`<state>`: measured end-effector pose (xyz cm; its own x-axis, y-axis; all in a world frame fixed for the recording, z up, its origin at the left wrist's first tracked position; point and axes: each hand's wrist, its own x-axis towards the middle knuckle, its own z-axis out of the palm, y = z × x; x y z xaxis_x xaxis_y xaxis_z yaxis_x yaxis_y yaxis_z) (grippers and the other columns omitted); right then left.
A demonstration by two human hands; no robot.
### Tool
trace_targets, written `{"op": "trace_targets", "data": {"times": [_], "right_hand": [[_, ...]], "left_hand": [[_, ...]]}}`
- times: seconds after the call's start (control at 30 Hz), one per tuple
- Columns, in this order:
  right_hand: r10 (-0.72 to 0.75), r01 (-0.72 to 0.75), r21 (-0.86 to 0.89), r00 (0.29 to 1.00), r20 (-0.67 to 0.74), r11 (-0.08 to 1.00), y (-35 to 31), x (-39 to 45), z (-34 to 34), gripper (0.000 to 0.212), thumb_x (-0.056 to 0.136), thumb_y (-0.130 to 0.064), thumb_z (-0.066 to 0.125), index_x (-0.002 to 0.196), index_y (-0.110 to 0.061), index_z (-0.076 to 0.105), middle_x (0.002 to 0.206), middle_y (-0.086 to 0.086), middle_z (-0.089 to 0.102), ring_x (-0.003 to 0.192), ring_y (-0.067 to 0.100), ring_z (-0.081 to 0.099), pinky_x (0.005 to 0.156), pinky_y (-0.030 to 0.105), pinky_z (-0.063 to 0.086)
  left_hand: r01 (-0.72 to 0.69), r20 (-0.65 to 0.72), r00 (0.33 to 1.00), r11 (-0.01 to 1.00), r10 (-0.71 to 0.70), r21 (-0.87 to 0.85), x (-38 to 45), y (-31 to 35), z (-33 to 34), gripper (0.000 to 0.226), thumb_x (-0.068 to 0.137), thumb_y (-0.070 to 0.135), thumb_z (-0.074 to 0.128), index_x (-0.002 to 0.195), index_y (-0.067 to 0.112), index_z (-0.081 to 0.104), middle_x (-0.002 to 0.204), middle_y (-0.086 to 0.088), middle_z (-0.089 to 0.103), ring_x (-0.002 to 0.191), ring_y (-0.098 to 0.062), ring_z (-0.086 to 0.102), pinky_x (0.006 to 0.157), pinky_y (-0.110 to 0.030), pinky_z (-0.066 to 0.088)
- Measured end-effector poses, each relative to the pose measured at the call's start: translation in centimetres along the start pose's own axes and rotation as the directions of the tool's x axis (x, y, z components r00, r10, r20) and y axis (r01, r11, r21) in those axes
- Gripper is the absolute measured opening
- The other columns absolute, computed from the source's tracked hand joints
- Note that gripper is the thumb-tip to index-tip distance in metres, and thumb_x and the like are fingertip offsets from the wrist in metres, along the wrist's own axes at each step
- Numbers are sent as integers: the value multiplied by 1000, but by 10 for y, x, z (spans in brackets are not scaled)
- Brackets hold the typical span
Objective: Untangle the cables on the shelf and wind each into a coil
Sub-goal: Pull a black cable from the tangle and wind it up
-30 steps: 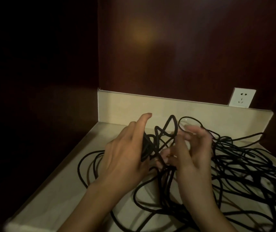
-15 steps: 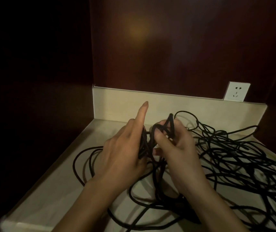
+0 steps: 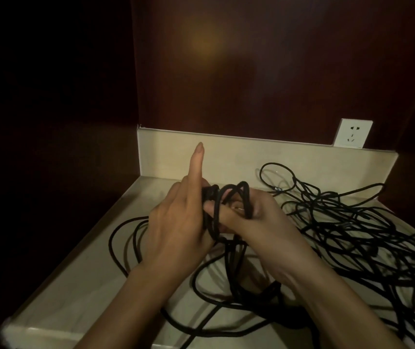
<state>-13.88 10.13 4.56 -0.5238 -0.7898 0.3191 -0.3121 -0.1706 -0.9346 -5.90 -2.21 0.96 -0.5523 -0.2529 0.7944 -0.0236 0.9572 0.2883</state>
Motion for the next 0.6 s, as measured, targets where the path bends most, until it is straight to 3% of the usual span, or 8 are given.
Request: {"op": "trace_targets", "data": {"times": [0.07, 0.13, 0.2, 0.33, 0.4, 0.47, 0.53, 0.6], "right_hand": [[34, -35, 31, 998, 44, 999, 0, 3, -7, 14, 87, -18, 74, 99, -11, 75, 89, 18, 72, 84, 24, 70, 79, 32, 58], [68, -72, 54, 996, 63, 996, 1, 7, -16, 35, 81, -25, 80, 104, -2, 69, 88, 18, 68, 81, 25, 66, 71, 31, 54], [61, -63, 37, 996, 59, 997, 0, 10, -23, 41, 79, -29, 80, 112, -10, 67, 91, 8, 71, 81, 24, 70, 68, 28, 54], [9, -4, -40, 991, 132, 999, -6, 13, -35, 33, 83, -22, 72, 115, -15, 66, 98, 10, 71, 87, 24, 70, 73, 27, 57], [22, -9, -74, 984, 176, 997, -4, 13, -39, 39, 86, -21, 63, 125, -17, 62, 110, 12, 69, 105, 25, 68, 91, 34, 55], [55, -41, -76, 982, 182, 996, -2, 11, -37, 36, 88, -31, 61, 123, -25, 63, 112, 1, 71, 110, 18, 67, 99, 36, 49], [58, -48, -87, 992, 114, 995, -2, 7, -28, 37, 85, -46, 65, 119, -32, 61, 105, -5, 71, 102, 12, 69, 94, 35, 53], [33, -33, -178, 999, -3, 984, -3, 4, -17, 59, 80, -57, 69, 131, -36, 48, 100, -8, 68, 91, 9, 71, 86, 34, 56]], "left_hand": [[-29, 63, 998, 999, 32, -37, -1, -2, -1, 109, 77, 25, 67, 159, 28, -5, 106, 2, 64, 83, -14, 58, 63, -30, 47], [-51, 129, 990, 997, 59, -61, 0, -1, -3, 99, 79, 30, 58, 159, 32, -2, 103, 10, 60, 80, -4, 46, 64, -18, 37], [-52, 161, 984, 992, 71, -118, 2, 1, -7, 87, 79, 36, 48, 157, 38, 8, 105, 16, 56, 82, 0, 46, 66, -14, 34], [28, 143, 990, 968, 9, -251, 5, 0, -11, 49, 80, 29, 59, 127, 36, 43, 105, 14, 61, 88, -5, 60, 69, -32, 50], [40, 101, 995, 988, -25, -150, 7, -4, -10, 46, 84, 21, 68, 119, 34, 42, 100, 13, 59, 85, -7, 59, 67, -35, 51], [57, 62, 996, 998, -57, -3, 9, -8, -7, 52, 81, 16, 72, 113, 34, 34, 99, 10, 55, 79, -9, 57, 62, -30, 47], [102, 21, 994, 992, -103, 75, 12, -10, -4, 58, 79, 14, 71, 104, 36, 24, 94, 7, 50, 69, -9, 50, 55, -24, 37], [144, -29, 989, 982, -142, 125, 16, -10, -2, 59, 79, 15, 69, 101, 36, 18, 92, 4, 46, 66, -9, 44, 53, -18, 27]]}}
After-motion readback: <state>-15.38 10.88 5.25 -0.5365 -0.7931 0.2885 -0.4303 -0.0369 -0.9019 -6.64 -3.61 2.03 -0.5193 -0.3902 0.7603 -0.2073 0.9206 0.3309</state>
